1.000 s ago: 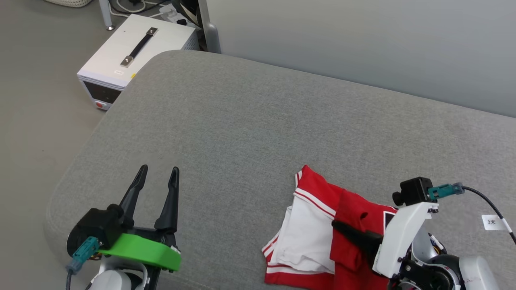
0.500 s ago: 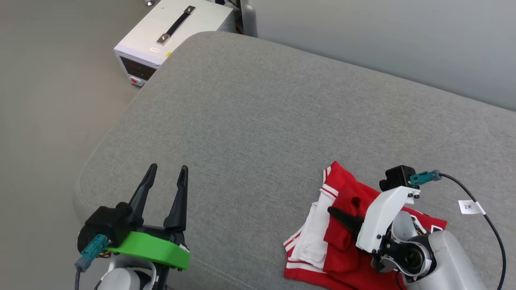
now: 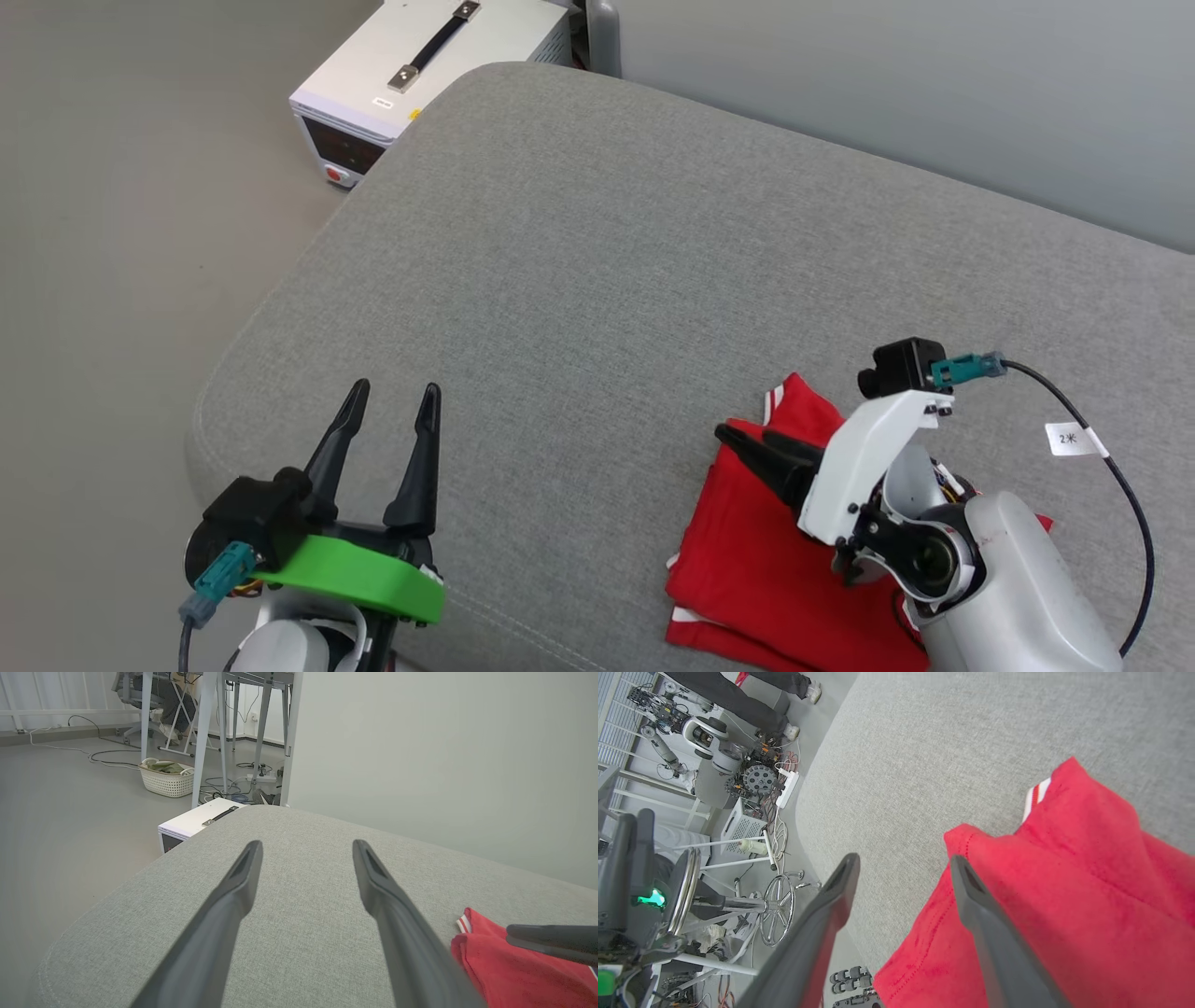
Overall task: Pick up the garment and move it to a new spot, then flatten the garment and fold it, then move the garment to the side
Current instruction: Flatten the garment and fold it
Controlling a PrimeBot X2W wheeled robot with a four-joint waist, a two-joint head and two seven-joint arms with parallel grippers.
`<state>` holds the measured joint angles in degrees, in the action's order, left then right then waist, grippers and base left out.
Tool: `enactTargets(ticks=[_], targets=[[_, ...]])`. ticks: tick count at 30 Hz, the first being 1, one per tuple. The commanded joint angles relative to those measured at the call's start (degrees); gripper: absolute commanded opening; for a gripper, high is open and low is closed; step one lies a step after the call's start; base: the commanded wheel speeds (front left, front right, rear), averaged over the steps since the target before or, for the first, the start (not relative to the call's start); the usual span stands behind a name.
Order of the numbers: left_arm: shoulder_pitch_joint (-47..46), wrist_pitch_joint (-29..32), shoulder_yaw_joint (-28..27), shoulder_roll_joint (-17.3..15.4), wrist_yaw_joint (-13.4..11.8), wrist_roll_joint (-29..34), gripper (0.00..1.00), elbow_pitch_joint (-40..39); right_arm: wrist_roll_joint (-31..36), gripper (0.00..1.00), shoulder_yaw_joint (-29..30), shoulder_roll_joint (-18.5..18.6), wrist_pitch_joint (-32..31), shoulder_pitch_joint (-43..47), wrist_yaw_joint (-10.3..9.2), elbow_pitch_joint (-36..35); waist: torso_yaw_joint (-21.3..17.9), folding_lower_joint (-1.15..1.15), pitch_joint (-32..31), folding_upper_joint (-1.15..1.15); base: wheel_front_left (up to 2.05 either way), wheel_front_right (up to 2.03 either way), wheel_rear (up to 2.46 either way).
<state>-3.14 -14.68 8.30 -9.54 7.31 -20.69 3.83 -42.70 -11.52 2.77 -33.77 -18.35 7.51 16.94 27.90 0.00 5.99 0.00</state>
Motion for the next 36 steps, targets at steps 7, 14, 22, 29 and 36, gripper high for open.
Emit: enactTargets(ticks=[7, 14, 22, 29, 36], targets=[[-0.63, -0.32, 0.07, -0.67, 0.18, -0.15, 1.0, -0.56, 9.39, 1.0, -4.12, 4.71, 6.77, -2.45, -0.02, -6.55, -5.45, 0.0, -2.18, 0.0, 0.0, 0.0, 0.0], [-0.19, -0.32, -0.07, -0.86, 0.18, -0.27, 1.0, -0.9, 15.8, 1.0, -6.92, 14.06, 18.14, -2.7, -0.02, -10.83, -11.65, 0.0, -3.64, 0.0, 0.0, 0.0, 0.0], [0.36, -0.32, 0.02, -0.59, 0.18, -1.33, 1.0, -1.08, 21.64, 1.0, -2.49, 20.79, 29.97, 2.46, -0.02, -14.68, -18.12, 0.0, -4.7, 0.0, 0.0, 0.0, 0.0], [1.15, -0.32, 0.67, -0.63, 0.18, -1.94, 1.0, -1.06, 25.21, 1.0, 4.68, 19.7, 37.73, 9.99, -0.02, -18.69, -22.41, 0.0, -5.28, 0.0, 0.0, 0.0, 0.0], [2.97, -0.32, 0.0, 0.64, 0.18, -2.25, 1.0, -1.6, 28.96, 1.0, 9.38, 14.51, 43.18, 18.39, -0.02, -22.27, -24.57, 0.0, -5.79, 0.0, 0.0, 0.0, 0.0]])
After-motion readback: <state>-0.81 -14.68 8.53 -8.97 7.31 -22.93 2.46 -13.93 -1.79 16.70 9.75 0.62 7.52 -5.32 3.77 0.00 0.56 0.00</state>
